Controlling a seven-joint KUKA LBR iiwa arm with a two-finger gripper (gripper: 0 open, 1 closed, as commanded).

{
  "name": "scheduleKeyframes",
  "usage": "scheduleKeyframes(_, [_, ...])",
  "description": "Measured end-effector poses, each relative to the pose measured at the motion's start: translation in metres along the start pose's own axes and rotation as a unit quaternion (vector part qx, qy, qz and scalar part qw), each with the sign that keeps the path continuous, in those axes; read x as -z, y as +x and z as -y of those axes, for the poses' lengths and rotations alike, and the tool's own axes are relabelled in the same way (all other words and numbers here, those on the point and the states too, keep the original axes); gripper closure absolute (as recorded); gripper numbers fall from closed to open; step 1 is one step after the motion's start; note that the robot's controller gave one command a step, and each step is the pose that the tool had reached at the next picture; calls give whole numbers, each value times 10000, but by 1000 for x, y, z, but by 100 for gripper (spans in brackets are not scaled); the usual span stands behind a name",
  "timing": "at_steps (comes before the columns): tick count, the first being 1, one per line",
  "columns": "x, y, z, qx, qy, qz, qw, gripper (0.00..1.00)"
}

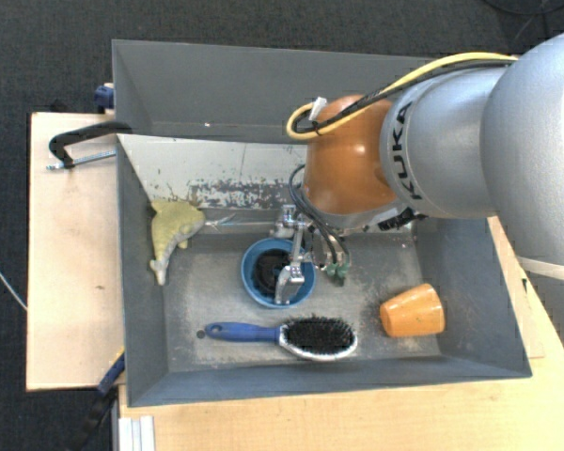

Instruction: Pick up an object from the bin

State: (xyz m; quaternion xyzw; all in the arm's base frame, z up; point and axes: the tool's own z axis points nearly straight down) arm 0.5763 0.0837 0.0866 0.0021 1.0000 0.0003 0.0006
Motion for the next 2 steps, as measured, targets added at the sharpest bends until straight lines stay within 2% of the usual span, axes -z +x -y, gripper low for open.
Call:
scheduleKeyframes(1, [2,1,-1,4,-6,3,10000,100])
scheduleKeyframes(2, [163,-15,9,516,-5,76,9986,100])
